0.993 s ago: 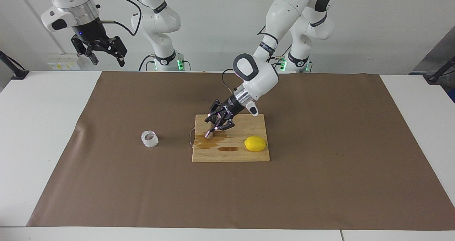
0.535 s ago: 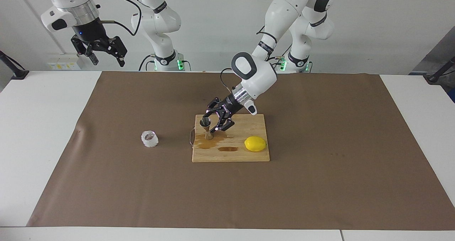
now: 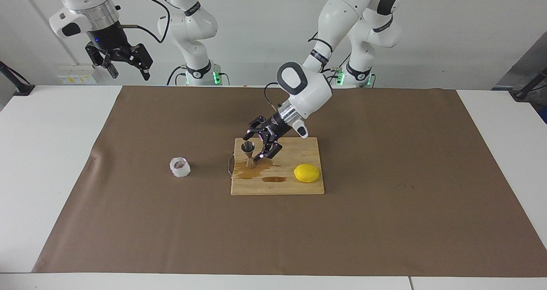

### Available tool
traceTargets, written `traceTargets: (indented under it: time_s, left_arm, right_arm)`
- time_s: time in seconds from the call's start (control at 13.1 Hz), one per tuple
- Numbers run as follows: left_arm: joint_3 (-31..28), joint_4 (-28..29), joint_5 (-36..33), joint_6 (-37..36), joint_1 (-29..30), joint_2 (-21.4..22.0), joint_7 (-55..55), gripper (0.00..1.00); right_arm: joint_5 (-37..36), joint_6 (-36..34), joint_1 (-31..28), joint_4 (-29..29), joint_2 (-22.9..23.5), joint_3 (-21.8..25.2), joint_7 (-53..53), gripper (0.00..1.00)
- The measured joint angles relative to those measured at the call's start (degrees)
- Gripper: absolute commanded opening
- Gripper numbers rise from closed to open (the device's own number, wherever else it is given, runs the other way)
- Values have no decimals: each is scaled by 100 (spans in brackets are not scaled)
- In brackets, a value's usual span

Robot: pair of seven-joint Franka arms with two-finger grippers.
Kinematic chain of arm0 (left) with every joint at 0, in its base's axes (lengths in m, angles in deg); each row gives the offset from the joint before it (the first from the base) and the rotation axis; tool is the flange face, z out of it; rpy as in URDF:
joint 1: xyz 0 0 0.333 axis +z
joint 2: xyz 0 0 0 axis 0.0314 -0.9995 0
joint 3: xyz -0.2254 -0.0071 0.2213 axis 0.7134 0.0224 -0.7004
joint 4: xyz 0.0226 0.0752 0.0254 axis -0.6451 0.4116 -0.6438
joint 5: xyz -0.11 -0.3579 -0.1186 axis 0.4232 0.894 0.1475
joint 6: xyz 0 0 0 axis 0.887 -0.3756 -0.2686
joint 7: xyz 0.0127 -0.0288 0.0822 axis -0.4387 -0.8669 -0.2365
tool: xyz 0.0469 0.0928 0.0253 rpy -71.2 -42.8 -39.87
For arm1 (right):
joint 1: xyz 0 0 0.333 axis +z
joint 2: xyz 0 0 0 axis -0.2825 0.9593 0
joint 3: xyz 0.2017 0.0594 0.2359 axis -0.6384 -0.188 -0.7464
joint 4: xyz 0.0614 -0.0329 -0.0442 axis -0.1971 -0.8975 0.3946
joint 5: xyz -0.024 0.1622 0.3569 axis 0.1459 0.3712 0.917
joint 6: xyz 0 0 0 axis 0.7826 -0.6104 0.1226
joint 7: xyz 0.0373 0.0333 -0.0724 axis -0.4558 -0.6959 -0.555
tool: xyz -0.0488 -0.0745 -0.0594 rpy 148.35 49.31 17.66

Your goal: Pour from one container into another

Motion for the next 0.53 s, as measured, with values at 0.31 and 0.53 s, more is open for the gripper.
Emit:
traceTargets:
  time_s: [0.31, 0.53]
  left_arm:
    - [11, -44, -210, 0, 0, 36, 1, 100]
    - [16, 46, -263, -19, 0, 170, 1, 100]
  right_arm:
    - [-1, -291, -208, 0, -28, 26, 0, 100]
    - [-1, -299, -236, -17, -105, 22, -27, 100]
